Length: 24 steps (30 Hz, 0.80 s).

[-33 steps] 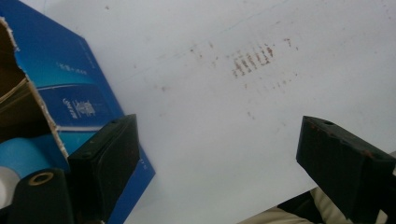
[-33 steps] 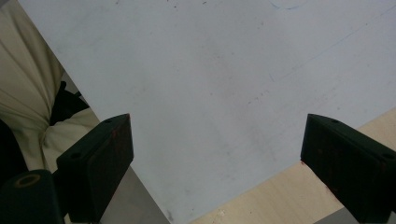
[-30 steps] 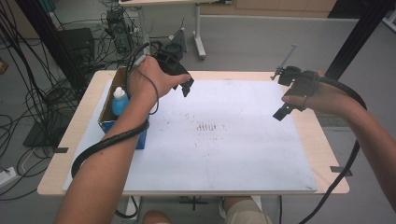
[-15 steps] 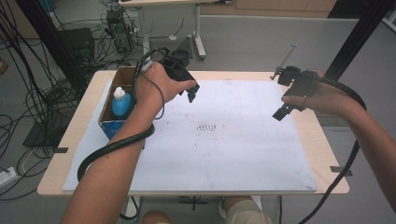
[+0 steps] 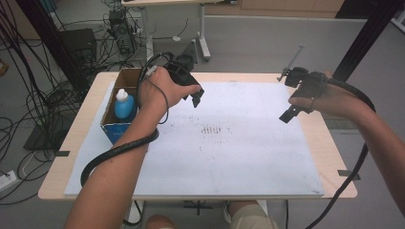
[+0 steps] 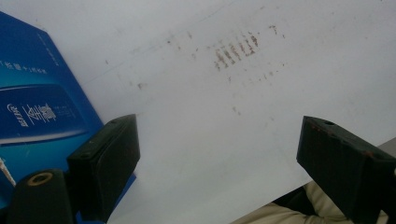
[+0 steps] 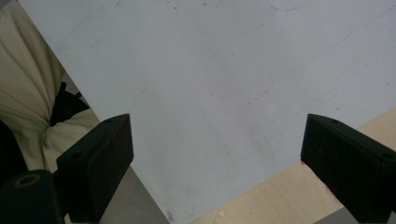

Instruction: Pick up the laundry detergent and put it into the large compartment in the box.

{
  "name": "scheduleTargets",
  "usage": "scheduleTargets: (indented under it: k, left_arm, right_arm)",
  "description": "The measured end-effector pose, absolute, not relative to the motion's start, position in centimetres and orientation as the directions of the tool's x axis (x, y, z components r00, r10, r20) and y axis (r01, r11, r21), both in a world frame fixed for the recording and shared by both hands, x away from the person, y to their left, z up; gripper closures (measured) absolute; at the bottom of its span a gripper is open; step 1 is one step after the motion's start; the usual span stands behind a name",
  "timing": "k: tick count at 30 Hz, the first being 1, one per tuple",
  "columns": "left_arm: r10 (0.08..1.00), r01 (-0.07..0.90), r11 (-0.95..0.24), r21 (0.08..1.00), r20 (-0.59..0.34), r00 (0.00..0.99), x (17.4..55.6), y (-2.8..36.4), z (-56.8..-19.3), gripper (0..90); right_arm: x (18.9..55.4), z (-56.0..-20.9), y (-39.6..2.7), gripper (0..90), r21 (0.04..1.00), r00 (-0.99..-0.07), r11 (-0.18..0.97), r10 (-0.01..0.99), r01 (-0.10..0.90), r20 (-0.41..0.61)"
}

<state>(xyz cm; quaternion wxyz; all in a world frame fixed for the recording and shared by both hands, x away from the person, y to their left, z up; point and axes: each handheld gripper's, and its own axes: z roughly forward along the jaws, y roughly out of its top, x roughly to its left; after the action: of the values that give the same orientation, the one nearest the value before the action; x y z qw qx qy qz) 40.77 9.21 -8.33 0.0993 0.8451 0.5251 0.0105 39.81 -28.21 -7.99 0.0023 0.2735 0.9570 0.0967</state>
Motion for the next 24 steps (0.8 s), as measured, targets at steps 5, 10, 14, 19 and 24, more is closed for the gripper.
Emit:
scheduleTargets:
  k: [5, 10, 14, 19, 24]
  left_arm:
    - [0.891, 0.887, -0.426, 0.177, -0.088, 0.446, 40.82, 9.4, -8.43, 13.7]
    - [0.89, 0.886, -0.428, 0.178, -0.089, 0.447, 40.78, 9.42, -8.45, 13.7]
    - [0.889, 0.885, -0.43, 0.179, -0.089, 0.45, 40.77, 9.45, -8.36, 13.7]
    - [0.889, 0.885, -0.429, 0.181, -0.088, 0.449, 40.75, 9.42, -8.31, 13.8]
    - [0.889, 0.885, -0.43, 0.18, -0.088, 0.45, 40.79, 9.41, -8.35, 13.8]
  right_arm:
    - [39.84, -8.05, -28.12, 9.3, 0.186, -0.85, 0.832, 0.524, 0.523, 0.05]
    - [39.82, -8.01, -28.03, 9.3, 0.185, -0.853, 0.834, 0.52, 0.519, 0.048]
    - [39.8, -7.95, -28.02, 9.3, 0.186, -0.853, 0.834, 0.52, 0.519, 0.047]
    - [39.79, -7.96, -27.96, 9.3, 0.184, -0.852, 0.834, 0.521, 0.52, 0.048]
    - [39.79, -7.93, -27.99, 9.3, 0.185, -0.853, 0.834, 0.52, 0.519, 0.047]
